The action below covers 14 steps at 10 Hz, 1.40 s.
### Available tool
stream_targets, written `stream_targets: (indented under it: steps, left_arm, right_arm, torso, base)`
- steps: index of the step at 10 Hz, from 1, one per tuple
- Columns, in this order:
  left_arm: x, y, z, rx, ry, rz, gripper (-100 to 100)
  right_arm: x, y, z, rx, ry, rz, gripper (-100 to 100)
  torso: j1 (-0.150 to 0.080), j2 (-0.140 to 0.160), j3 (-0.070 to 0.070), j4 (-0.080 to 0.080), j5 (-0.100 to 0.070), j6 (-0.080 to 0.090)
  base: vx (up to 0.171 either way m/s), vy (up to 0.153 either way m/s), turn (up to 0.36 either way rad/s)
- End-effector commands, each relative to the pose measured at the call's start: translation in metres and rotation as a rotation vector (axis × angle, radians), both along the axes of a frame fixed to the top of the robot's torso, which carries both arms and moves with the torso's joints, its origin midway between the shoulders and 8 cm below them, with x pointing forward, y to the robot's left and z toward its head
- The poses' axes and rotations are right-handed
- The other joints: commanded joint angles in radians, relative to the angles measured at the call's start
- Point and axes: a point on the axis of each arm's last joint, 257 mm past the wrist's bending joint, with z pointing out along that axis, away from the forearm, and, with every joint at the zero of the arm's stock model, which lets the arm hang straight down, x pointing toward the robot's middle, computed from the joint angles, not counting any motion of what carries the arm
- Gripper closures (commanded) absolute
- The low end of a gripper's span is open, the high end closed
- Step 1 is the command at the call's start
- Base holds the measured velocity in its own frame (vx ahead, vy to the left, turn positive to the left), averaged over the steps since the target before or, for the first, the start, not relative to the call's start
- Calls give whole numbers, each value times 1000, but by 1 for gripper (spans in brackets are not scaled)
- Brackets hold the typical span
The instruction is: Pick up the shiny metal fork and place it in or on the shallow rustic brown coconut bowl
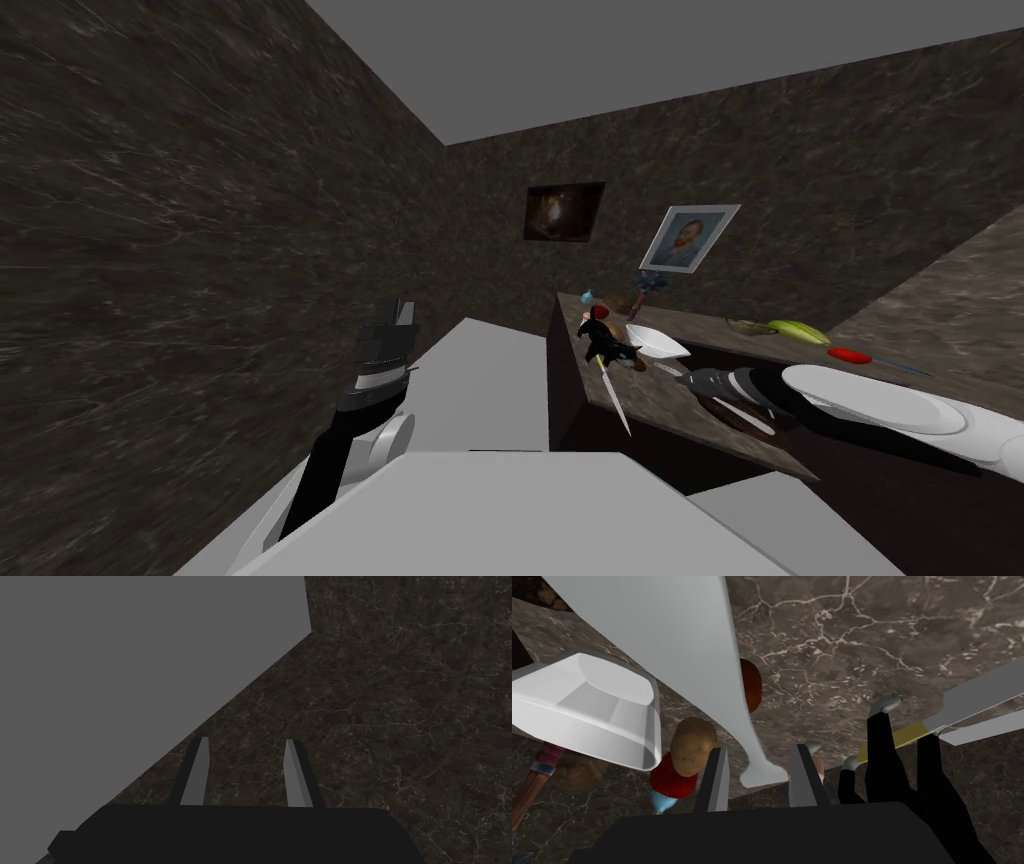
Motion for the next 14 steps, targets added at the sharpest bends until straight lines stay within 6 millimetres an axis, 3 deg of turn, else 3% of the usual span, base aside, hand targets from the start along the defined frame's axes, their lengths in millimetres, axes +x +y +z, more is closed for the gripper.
stream_targets:
  steps: [1, 4, 9, 12, 13, 14]
  left_arm:
    - [0, 0, 0, 0, 0, 0, 0]
    - [0, 0, 0, 0, 0, 0, 0]
    - [0, 0, 0, 0, 0, 0, 0]
    - [0, 0, 0, 0, 0, 0, 0]
    - [0, 0, 0, 0, 0, 0, 0]
    - [0, 0, 0, 0, 0, 0, 0]
  right_arm:
    - [-9, -16, -1, -6, -16, -51, 100]
    - [-20, -35, -3, -15, -28, -109, 100]
    - [-58, -78, -11, -42, -47, -250, 100]
    - [-57, -79, -11, -44, -45, -248, 100]
    - [-58, -79, -12, -44, -45, -249, -100]
    - [-58, -79, -12, -44, -44, -249, -100]
  torso:
    - [0, 0, 0, 0, 0, 0]
    - [2, 0, 0, 1, 0, 3]
    - [2, 0, 1, 1, 1, 5]
    - [8, -5, -2, 1, 1, 5]
    - [12, -6, -2, 0, 3, 4]
    - [14, -6, -2, 0, 3, 4]
  base:
    - [-95, -189, 211]
    - [-72, -145, 135]
    - [-84, -175, 195]
    - [-10, -77, 20]
    - [-2, -7, 0]
    - [0, 0, 0]
